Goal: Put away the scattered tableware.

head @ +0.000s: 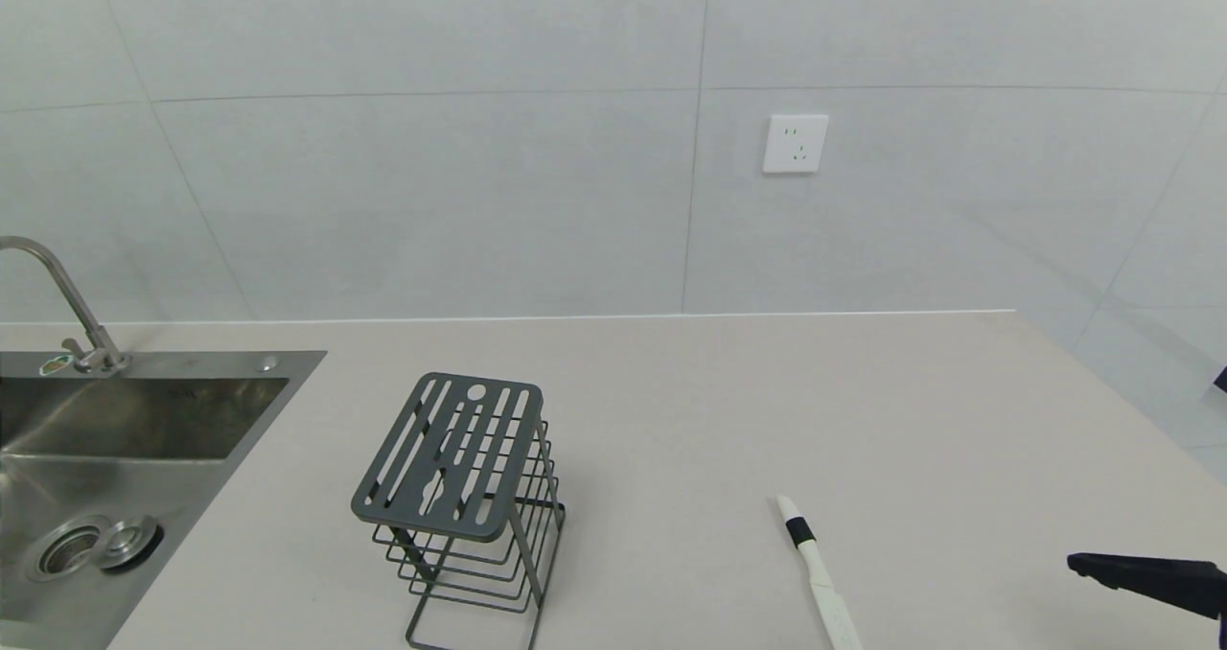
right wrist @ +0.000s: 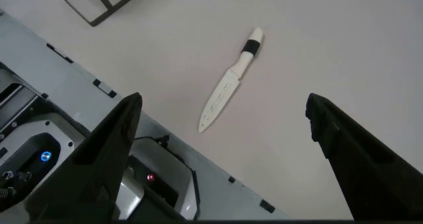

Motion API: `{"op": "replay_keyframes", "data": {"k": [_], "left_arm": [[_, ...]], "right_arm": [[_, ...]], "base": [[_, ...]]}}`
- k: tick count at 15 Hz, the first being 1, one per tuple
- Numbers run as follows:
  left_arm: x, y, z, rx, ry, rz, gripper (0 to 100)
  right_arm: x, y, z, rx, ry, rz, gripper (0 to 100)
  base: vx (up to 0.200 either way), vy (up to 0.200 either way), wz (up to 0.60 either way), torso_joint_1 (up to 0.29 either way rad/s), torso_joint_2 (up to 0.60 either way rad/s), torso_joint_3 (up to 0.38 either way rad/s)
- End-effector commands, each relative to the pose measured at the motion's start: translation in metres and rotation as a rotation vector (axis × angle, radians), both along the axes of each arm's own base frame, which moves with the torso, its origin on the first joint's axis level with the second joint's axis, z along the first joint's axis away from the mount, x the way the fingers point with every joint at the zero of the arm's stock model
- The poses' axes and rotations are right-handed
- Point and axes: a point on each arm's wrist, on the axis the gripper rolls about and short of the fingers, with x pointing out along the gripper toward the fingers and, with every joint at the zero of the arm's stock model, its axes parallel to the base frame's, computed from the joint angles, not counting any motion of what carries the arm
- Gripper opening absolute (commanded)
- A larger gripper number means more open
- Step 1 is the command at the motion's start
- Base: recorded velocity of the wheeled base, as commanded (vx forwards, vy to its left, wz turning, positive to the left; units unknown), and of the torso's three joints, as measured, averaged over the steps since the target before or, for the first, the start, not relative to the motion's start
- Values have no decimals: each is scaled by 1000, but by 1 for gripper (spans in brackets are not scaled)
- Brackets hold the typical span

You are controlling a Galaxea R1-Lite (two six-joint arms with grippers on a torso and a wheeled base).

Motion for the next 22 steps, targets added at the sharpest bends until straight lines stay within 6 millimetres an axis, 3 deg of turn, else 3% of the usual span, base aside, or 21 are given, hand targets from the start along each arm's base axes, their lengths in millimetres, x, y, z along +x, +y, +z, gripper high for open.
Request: {"op": "replay_keyframes", "data": {"k": [1, 5, 11, 15, 20, 22], "left_arm": [[0, 0, 0, 0, 1, 0, 100], [0, 0, 0, 1, 0, 2, 100], [0, 0, 0, 1, 0, 5, 100], [0, 0, 0, 1, 0, 5, 100], [0, 0, 0, 1, 0, 6, 100], [0, 0, 0, 1, 0, 6, 100]], "right_arm": [[26, 9, -1, -5, 71, 13, 100], [61, 34, -2, 21, 144, -51, 100], [81, 56, -23, -78, 213, -66, 100], [83, 74, -37, -135, 253, -12, 100], [76, 112, -52, -139, 316, -157, 100], [77, 116, -59, -156, 341, -175, 100]], "base": [[0, 0, 0, 0, 0, 0], [0, 0, 0, 0, 0, 0], [0, 0, 0, 0, 0, 0], [0, 0, 0, 0, 0, 0], [0, 0, 0, 0, 0, 0], [0, 0, 0, 0, 0, 0]]}}
